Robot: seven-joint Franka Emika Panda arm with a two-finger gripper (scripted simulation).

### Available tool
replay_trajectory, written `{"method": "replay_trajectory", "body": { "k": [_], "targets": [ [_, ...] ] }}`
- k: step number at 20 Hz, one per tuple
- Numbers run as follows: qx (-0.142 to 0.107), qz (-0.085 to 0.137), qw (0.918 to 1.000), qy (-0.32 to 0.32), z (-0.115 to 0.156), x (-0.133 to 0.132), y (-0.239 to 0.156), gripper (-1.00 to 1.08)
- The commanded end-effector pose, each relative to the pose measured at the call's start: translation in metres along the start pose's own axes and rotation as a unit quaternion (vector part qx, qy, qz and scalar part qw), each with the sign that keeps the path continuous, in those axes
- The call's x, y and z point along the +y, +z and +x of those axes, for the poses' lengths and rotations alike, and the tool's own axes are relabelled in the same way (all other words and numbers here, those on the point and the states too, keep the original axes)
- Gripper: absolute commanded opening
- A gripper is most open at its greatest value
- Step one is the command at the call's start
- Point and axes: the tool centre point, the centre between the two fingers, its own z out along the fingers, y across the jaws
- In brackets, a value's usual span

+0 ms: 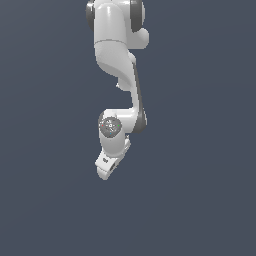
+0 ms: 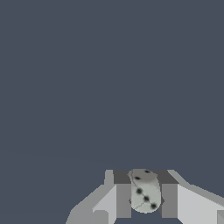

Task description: Pick up the object and move it to a goal position.

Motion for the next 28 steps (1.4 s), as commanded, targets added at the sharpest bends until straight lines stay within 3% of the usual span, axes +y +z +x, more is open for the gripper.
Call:
{"method": "replay_trajectory", "body": {
  "k": [1,14,28],
  "targets": [
    [0.000,0.000,1.0000,0.000,0.000,0.000,0.001,-1.00],
    [0.000,0.000,1.0000,0.000,-0.010,-0.016,-0.008,-1.00],
    [0.000,0.000,1.0000,0.000,-0.048,-0.079,-0.041,-1.00]
  ]
}}
